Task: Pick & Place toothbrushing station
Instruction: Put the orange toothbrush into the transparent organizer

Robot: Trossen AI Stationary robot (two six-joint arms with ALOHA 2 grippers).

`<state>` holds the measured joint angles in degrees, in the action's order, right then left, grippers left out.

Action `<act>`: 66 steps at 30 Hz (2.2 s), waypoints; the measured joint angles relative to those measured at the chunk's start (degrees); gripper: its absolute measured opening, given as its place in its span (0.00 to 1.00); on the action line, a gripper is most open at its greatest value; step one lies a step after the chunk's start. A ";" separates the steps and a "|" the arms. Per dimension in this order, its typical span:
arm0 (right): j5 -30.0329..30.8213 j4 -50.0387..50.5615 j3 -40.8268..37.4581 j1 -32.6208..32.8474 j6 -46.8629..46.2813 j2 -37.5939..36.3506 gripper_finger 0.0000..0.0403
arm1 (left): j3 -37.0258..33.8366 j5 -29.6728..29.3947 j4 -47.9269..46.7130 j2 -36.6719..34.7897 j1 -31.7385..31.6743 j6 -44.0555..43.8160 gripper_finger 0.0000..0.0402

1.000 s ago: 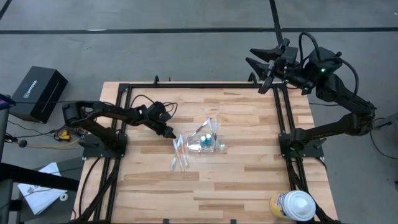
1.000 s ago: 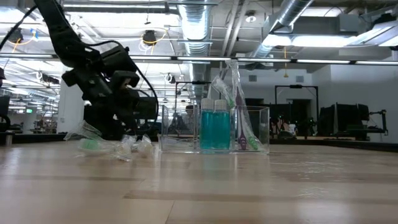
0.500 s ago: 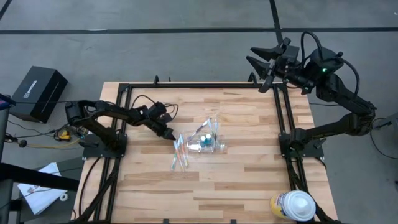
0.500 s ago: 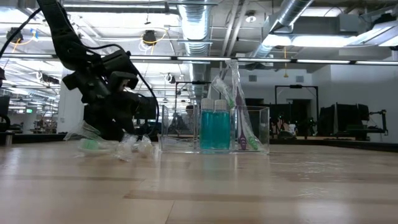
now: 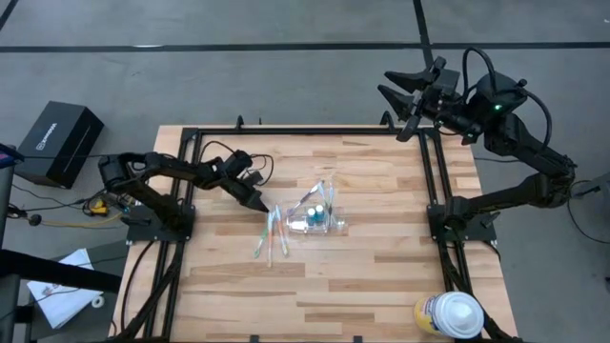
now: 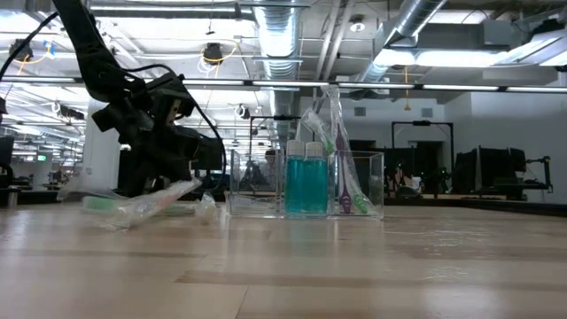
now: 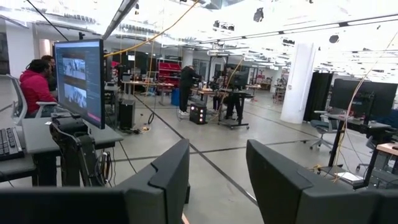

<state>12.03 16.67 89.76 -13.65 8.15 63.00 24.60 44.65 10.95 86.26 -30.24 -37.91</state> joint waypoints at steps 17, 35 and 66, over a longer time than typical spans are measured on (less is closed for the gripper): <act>0.00 0.42 0.00 0.02 1.37 0.00 0.37 | 0.02 4.30 16.24 -14.52 -12.16 -17.82 0.00; -0.02 0.30 0.02 0.02 0.83 3.02 0.37 | 0.04 -12.83 44.01 -28.17 -19.52 -34.26 0.00; -11.63 -0.07 11.61 -1.05 -4.23 24.09 0.40 | 37.83 -19.92 59.33 -9.29 -8.81 -28.83 0.00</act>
<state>0.40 16.59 101.37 -14.70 3.92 87.09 62.43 24.73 70.28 76.97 -39.05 -66.74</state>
